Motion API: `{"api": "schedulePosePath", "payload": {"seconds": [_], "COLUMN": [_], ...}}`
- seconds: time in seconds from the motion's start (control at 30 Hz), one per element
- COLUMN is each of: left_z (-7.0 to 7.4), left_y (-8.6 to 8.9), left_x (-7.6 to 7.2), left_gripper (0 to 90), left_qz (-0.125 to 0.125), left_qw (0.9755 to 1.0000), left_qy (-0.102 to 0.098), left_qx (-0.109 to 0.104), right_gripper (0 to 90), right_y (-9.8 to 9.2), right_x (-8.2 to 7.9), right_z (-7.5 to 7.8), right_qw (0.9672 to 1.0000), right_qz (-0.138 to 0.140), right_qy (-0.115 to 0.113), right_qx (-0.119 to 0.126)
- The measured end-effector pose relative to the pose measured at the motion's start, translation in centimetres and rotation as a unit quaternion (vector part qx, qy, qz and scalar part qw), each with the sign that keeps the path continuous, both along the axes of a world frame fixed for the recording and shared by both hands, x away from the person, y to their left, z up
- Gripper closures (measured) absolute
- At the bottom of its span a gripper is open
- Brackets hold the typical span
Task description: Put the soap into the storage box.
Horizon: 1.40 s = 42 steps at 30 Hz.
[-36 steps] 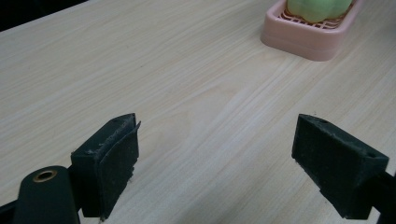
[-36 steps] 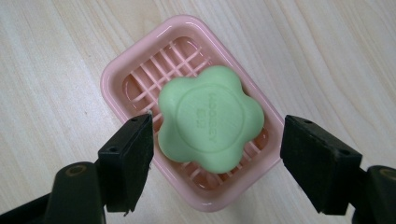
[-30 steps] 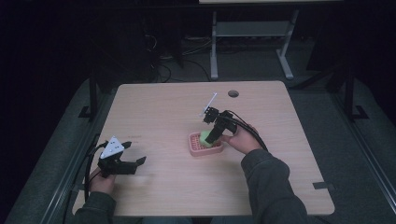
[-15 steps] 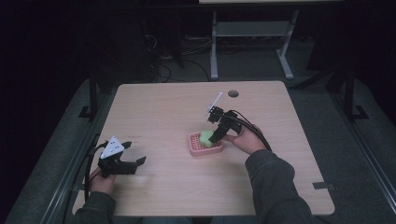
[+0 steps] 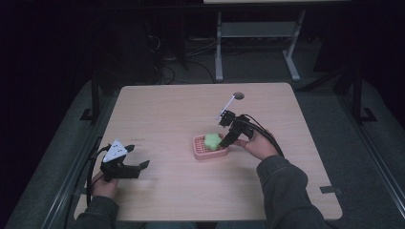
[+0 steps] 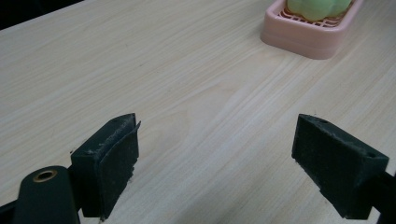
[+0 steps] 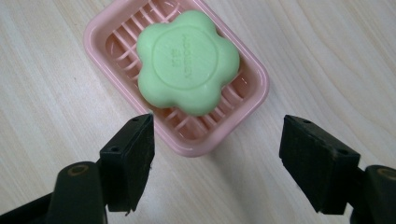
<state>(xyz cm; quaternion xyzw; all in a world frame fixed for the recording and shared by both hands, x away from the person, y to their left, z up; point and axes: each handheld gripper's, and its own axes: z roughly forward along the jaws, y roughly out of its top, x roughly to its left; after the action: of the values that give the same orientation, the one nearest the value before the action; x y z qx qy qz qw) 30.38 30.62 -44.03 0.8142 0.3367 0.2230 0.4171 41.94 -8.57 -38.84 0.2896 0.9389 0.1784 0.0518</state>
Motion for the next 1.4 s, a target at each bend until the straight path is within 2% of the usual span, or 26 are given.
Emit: {"api": "schedulePosePath", "payload": {"seconds": [0.73,1.13,1.4], "left_z": [0.0,0.0,-0.1], "left_y": [-0.1,0.0,-0.1], "left_x": [0.0,0.0,0.0], "left_gripper": [14.4,14.4,14.4], "left_qz": [0.000,0.000,0.000], "left_qw": [1.0000,1.0000,1.0000], "left_qy": [0.001,0.002,0.002], "left_qx": [0.003,0.003,0.005], "right_gripper": [26.5,26.6,26.5], "right_y": [-2.6,-3.5,-4.7], "right_x": [-0.9,-1.5,-1.9], "right_z": [-0.4,-0.1,-0.7], "right_qw": [0.9997,0.9996,0.9992], "right_qz": [-0.022,-0.026,-0.037], "right_qy": [0.008,0.003,0.010], "right_qx": [0.003,0.005,0.010]}}
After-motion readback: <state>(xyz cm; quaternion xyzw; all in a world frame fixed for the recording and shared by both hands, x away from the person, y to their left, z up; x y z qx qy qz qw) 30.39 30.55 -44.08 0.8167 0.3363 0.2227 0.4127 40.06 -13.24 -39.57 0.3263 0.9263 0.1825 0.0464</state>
